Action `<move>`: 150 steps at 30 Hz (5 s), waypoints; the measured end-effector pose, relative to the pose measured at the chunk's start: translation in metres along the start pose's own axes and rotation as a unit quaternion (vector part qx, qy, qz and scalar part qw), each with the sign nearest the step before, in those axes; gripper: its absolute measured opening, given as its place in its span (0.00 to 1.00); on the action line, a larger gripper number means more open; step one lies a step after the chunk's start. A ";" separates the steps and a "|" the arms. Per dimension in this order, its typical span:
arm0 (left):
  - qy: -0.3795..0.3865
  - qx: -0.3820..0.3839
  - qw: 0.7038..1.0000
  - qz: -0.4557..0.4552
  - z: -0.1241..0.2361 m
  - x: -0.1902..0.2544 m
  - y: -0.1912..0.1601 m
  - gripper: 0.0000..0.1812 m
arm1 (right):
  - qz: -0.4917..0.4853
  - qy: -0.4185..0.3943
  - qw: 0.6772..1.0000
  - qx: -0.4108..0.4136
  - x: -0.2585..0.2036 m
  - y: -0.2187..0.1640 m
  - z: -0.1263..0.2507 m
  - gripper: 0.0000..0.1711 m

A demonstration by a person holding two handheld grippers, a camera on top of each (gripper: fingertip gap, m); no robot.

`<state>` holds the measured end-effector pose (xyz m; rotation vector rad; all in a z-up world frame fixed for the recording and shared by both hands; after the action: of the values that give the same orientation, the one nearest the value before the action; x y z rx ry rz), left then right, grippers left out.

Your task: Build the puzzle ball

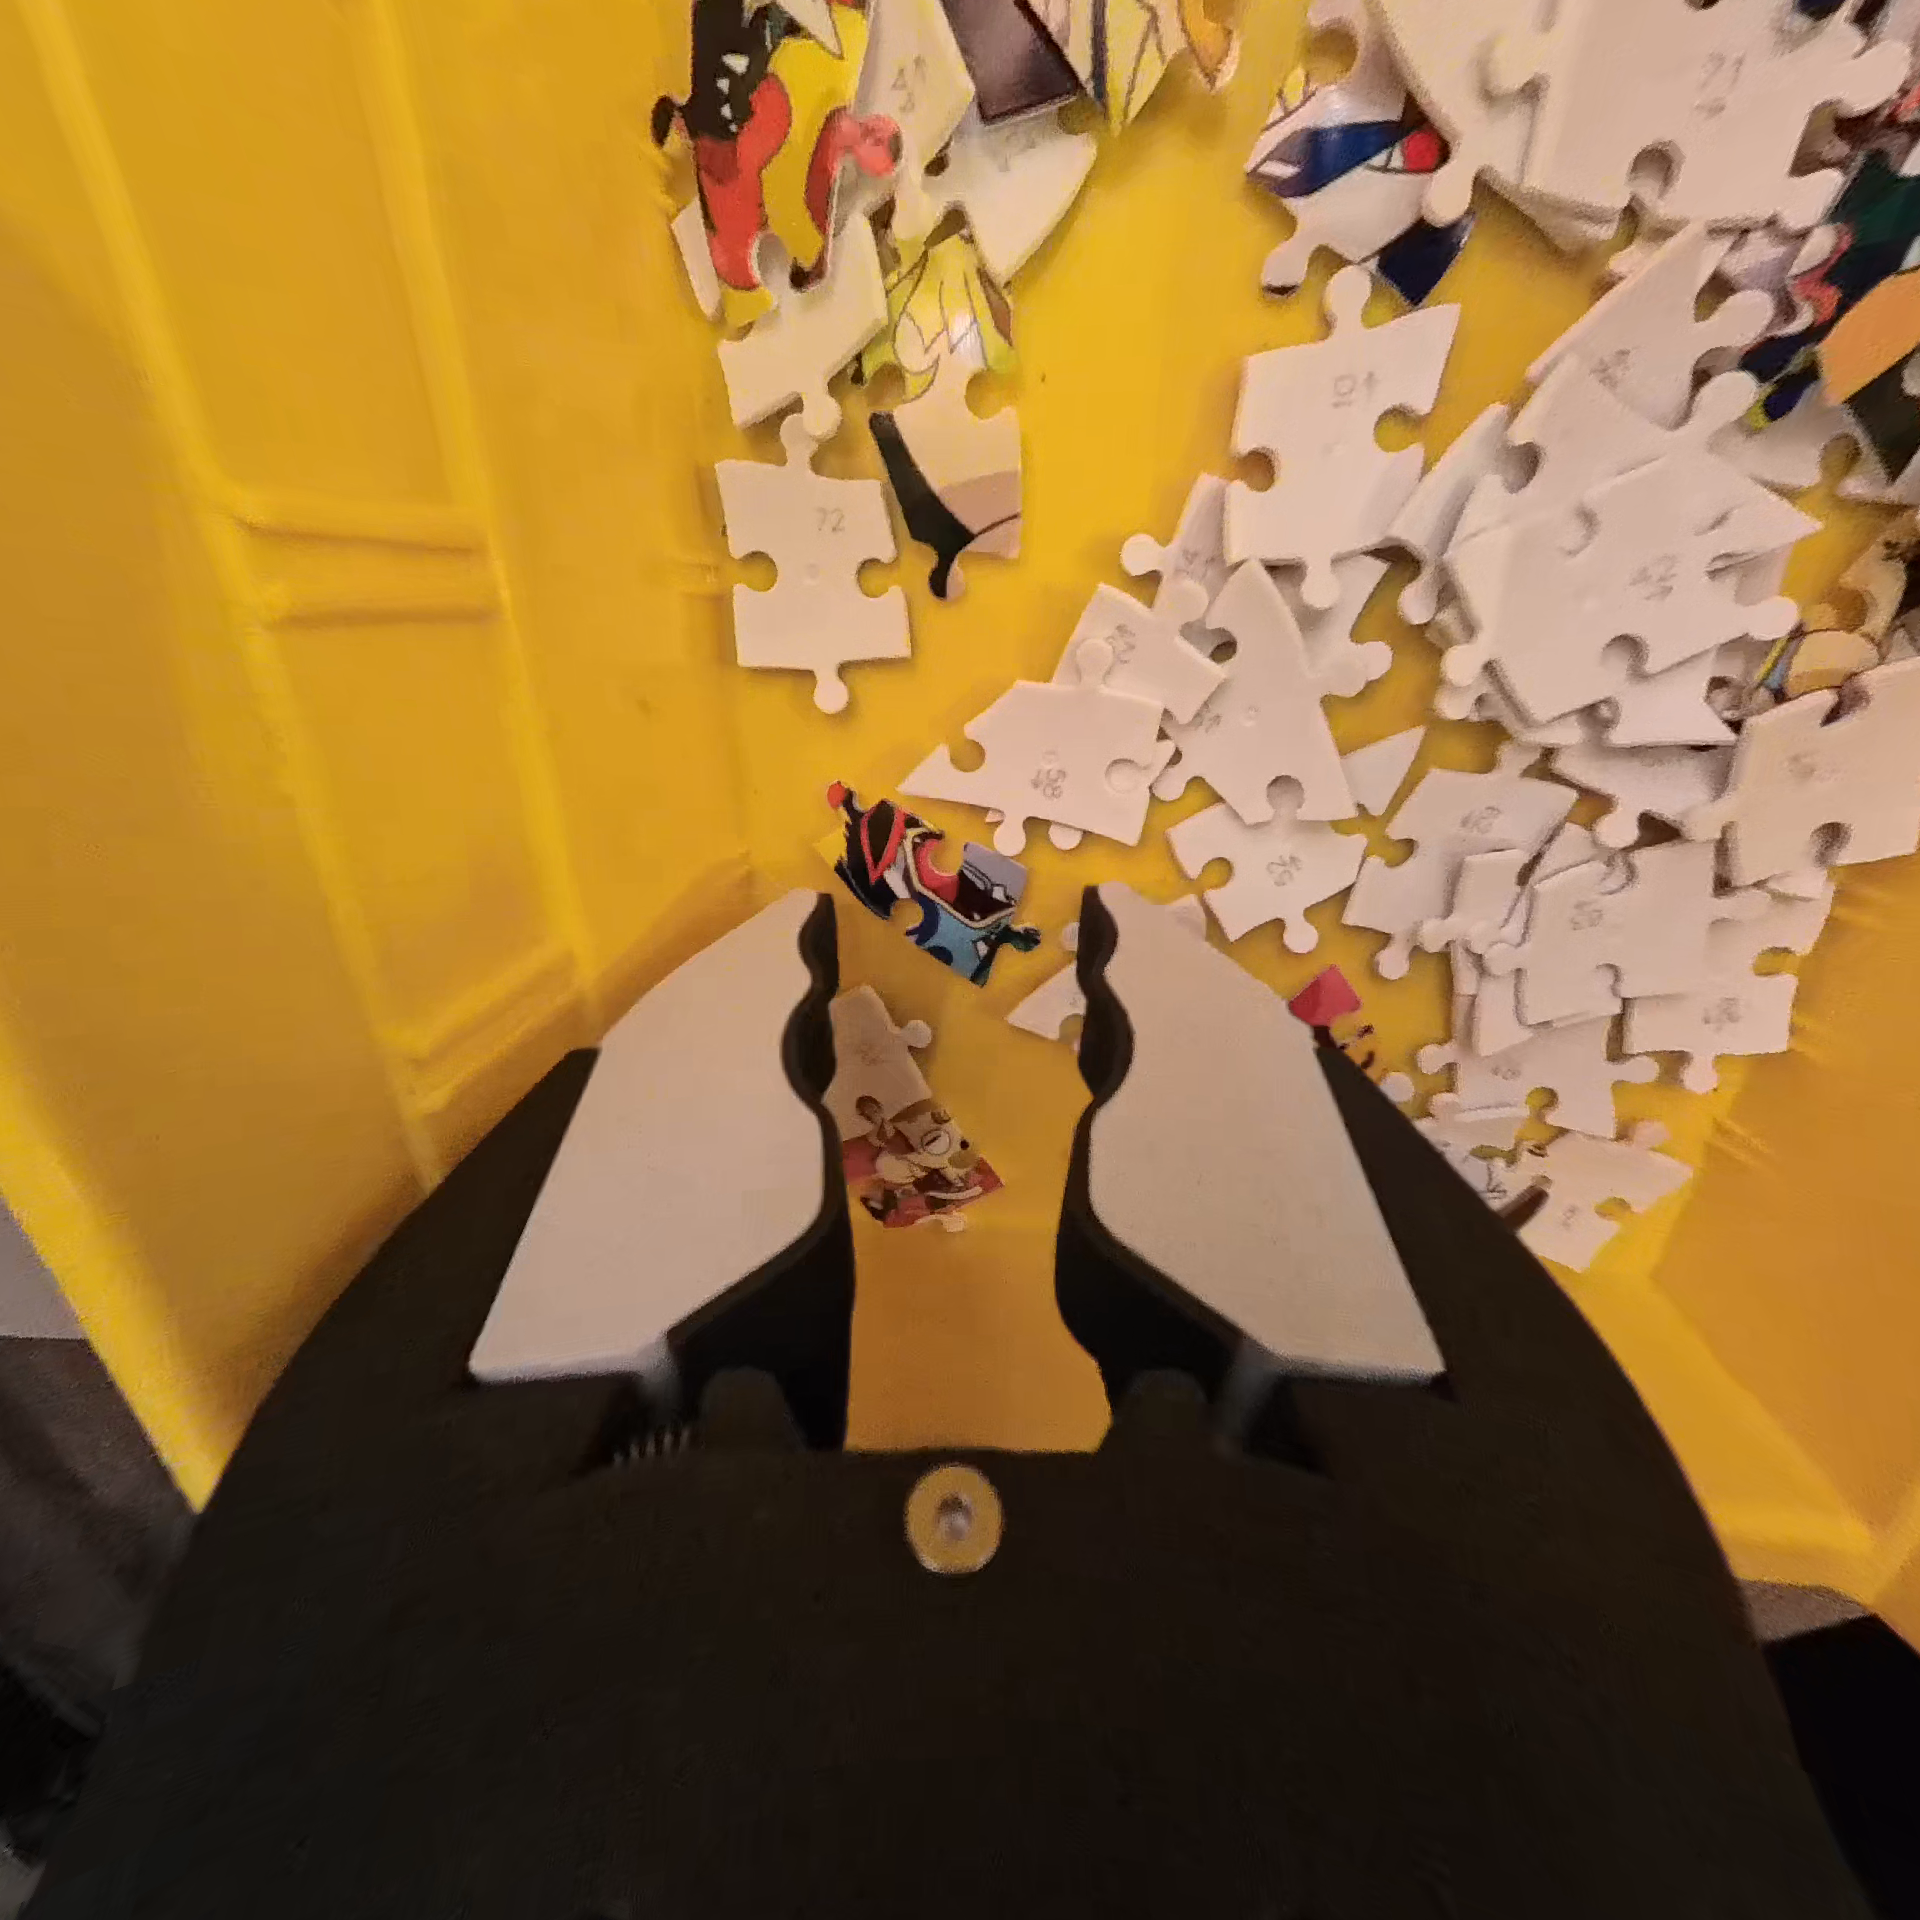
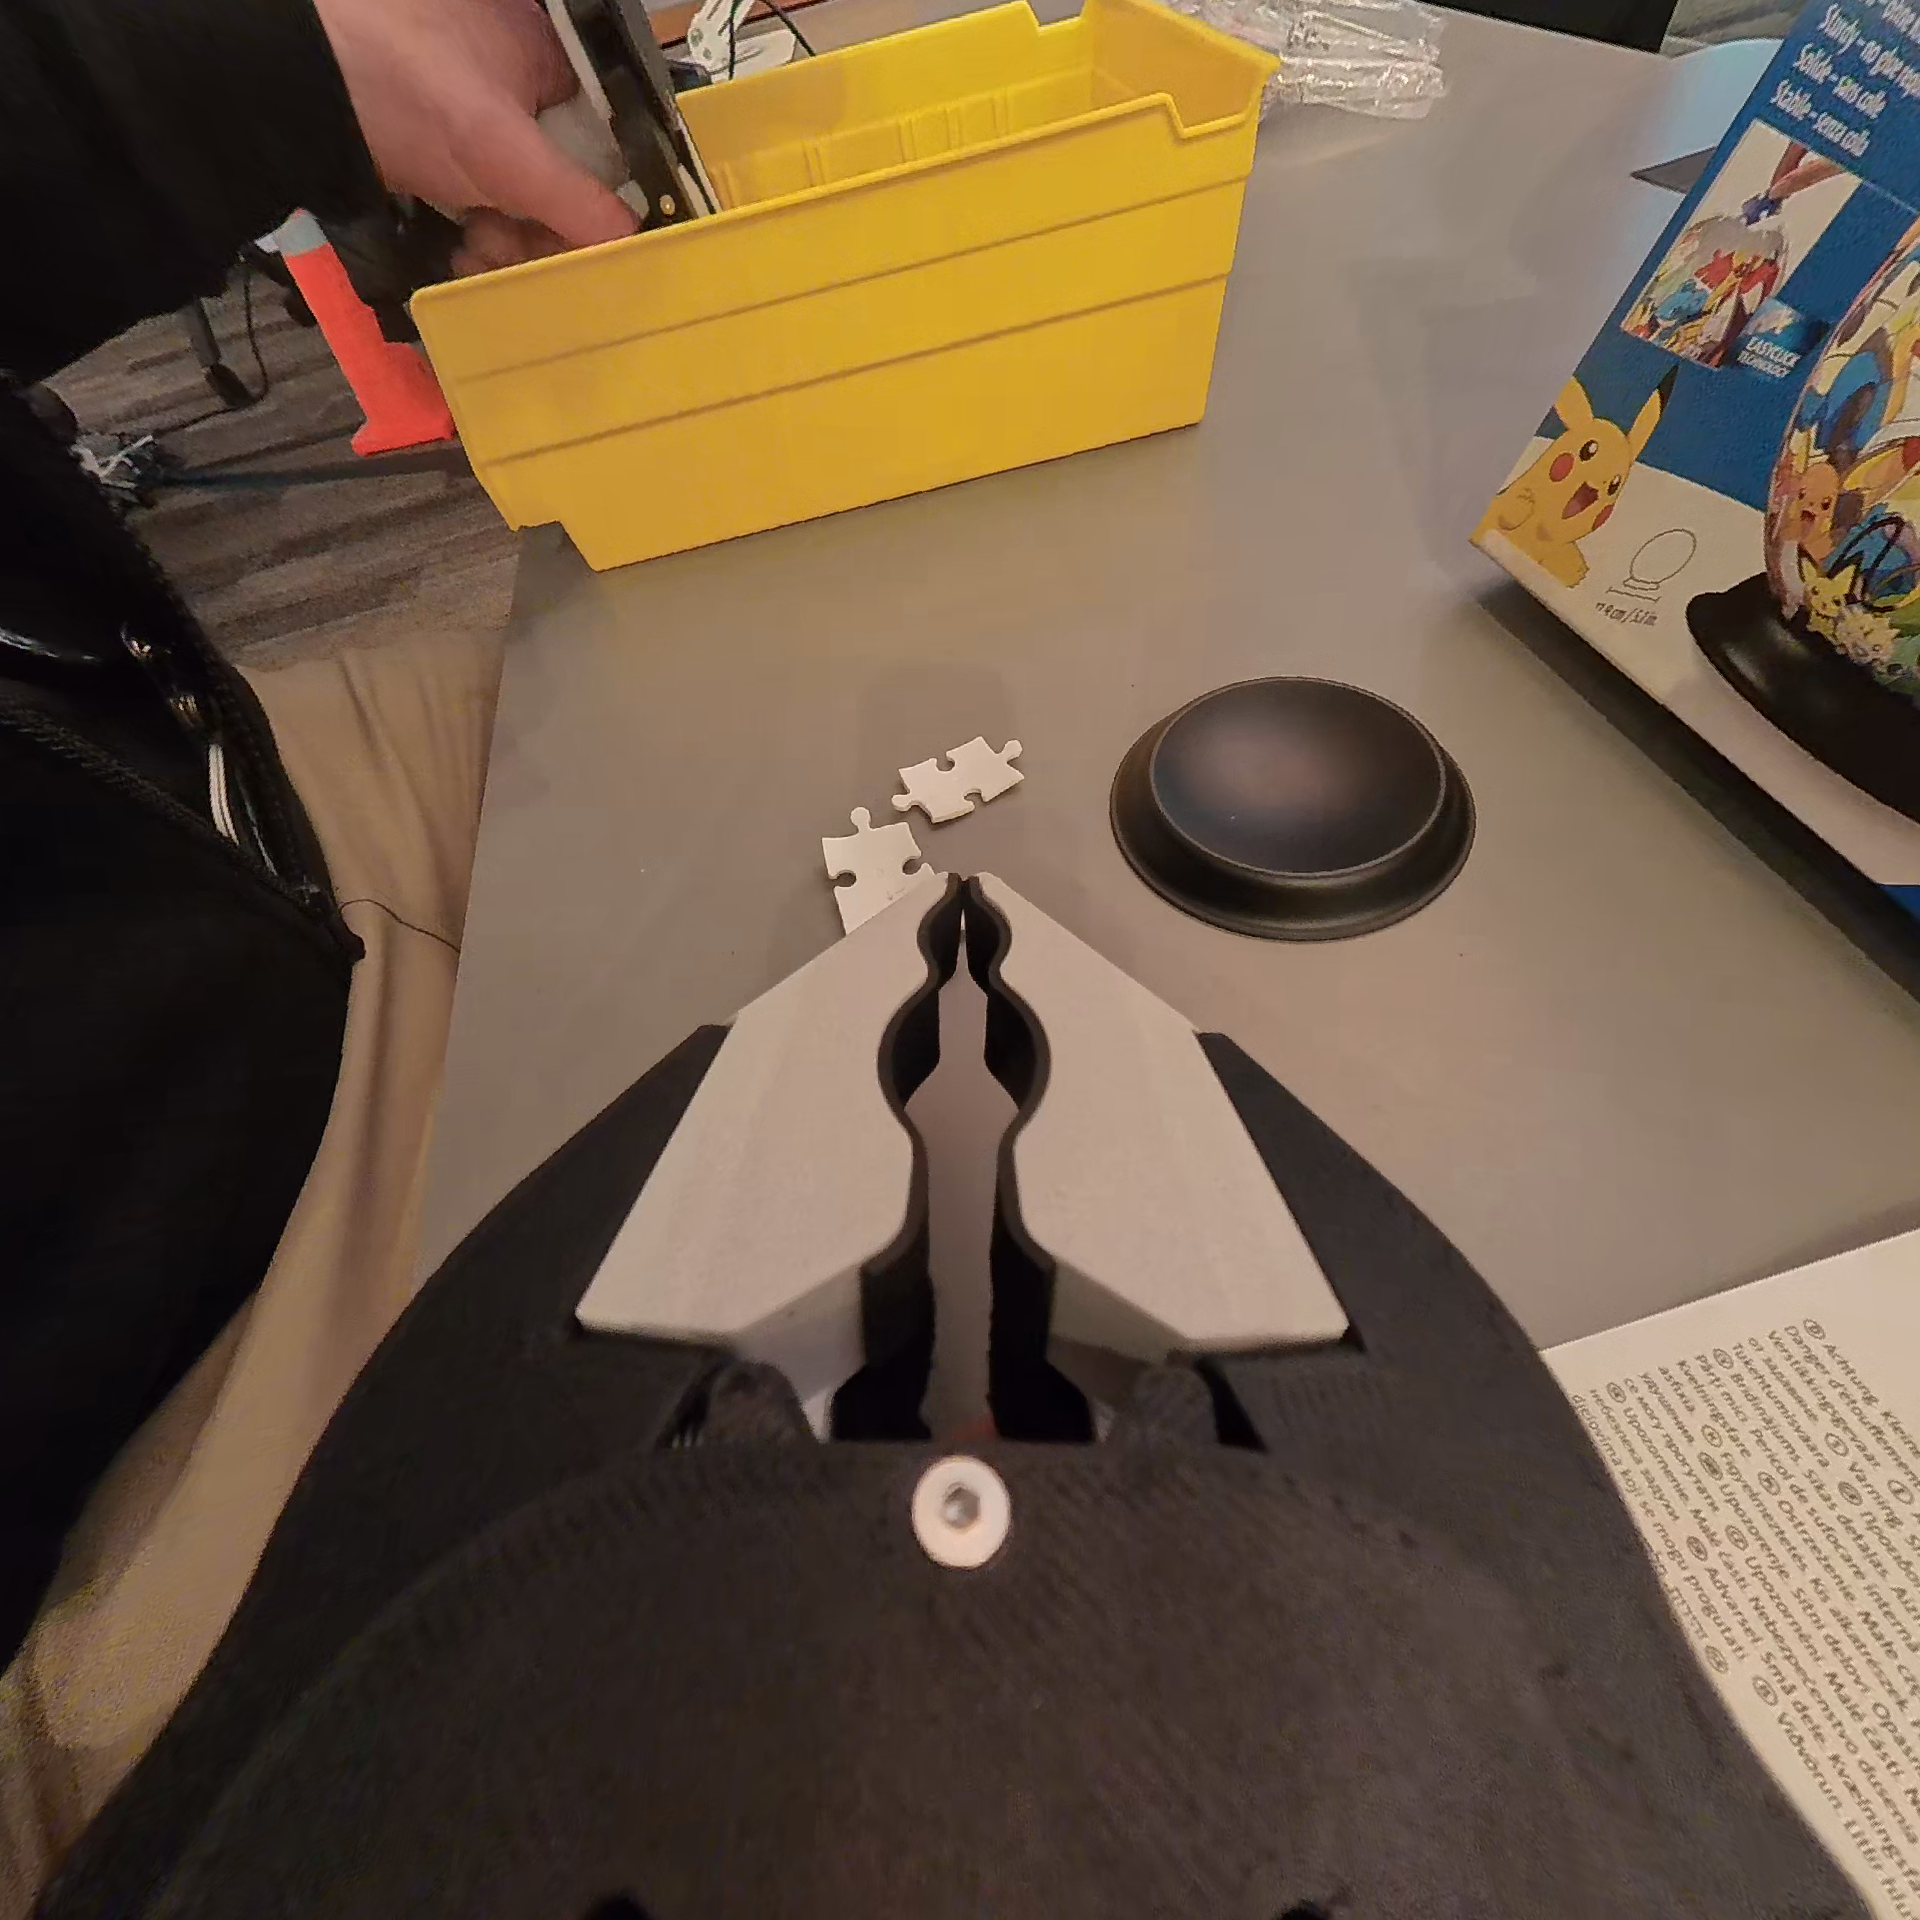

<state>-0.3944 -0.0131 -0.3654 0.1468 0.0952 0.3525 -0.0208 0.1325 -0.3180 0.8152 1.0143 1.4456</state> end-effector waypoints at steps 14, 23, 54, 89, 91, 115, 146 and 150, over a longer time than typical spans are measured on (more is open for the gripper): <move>-0.170 0.042 0.984 -0.024 0.012 0.047 0.008 0.16 | 0.000 0.002 1.000 0.004 -0.001 0.001 0.001 0.00; -0.206 0.036 0.978 0.024 0.006 0.037 0.010 0.16 | -0.001 0.002 1.000 0.002 0.000 0.001 0.001 0.00; -0.648 0.245 0.721 0.036 0.137 0.075 0.037 0.15 | -0.001 0.002 1.000 0.004 0.000 0.001 0.001 0.00; -0.045 -0.009 0.981 -0.190 0.038 0.020 -0.014 0.25 | -0.002 0.005 1.000 -0.009 -0.001 -0.002 -0.001 0.00; -0.053 -0.029 0.967 -0.247 0.032 0.032 -0.030 0.23 | -0.002 0.005 1.000 -0.010 -0.001 -0.003 -0.002 0.00; -0.024 -0.118 0.874 -0.471 0.015 0.057 -0.041 0.10 | -0.016 0.003 0.999 -0.047 0.002 -0.012 -0.009 0.00; -0.175 -0.058 0.954 -0.235 0.025 0.032 -0.005 0.02 | -0.031 0.006 0.997 -0.064 0.004 -0.015 -0.012 0.00; -0.118 -0.095 0.963 -0.225 0.014 0.015 -0.009 0.04 | -0.031 0.006 0.997 -0.064 0.004 -0.015 -0.012 0.00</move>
<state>-0.3755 -0.0183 -0.3539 -0.0252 -0.1407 -0.1121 -0.0265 0.1349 -0.3373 0.6782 0.9375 1.4485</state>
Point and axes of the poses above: each gripper's, where its closed fingertips meet, z back along the fingers, y out of its top, x = y × z across the jaws, the point moved 1 cm from there along z, back along the fingers, and after that the axes turned 6 degrees about z, right-handed, at the moved point
